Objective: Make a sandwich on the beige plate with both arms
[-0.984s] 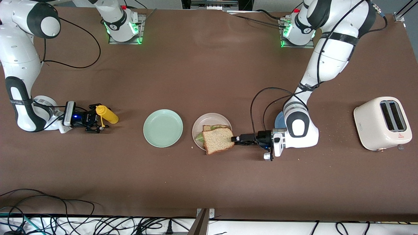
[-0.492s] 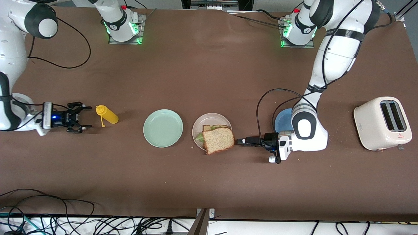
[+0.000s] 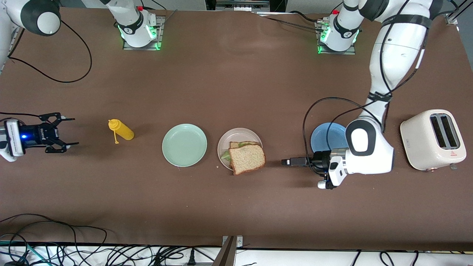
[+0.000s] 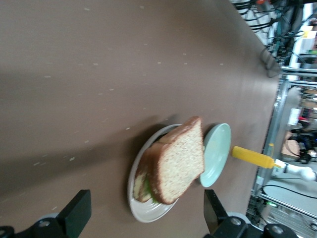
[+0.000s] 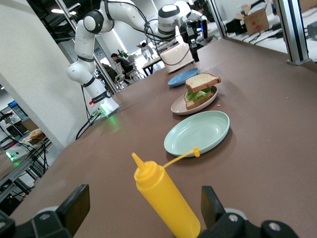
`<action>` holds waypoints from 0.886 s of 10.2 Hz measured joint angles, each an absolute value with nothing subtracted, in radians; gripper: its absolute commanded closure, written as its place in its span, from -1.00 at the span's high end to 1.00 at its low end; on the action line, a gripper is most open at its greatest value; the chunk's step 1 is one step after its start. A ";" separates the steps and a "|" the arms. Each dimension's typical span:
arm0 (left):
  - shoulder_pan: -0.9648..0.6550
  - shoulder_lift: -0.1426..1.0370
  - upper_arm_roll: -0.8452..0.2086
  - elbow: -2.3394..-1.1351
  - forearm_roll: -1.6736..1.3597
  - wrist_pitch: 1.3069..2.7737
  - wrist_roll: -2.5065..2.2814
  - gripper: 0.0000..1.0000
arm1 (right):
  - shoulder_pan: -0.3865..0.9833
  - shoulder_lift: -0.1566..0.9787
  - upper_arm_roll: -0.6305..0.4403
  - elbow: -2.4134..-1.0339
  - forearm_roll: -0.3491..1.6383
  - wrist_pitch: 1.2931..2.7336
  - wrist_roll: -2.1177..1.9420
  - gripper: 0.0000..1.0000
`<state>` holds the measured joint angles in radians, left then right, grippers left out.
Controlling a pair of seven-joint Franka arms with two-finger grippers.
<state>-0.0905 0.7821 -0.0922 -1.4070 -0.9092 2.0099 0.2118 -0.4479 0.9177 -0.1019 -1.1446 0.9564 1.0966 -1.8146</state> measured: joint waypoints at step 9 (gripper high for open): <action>0.072 0.639 -0.084 -1.409 -0.171 1.914 -0.051 1.00 | -0.254 0.588 -0.100 -1.025 0.662 1.098 -0.936 1.00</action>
<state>0.0717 0.6391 -0.0840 -1.4092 -0.1708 1.9141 -0.0508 -0.2545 0.5876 -0.0996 -1.0246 0.6619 1.0983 -0.9357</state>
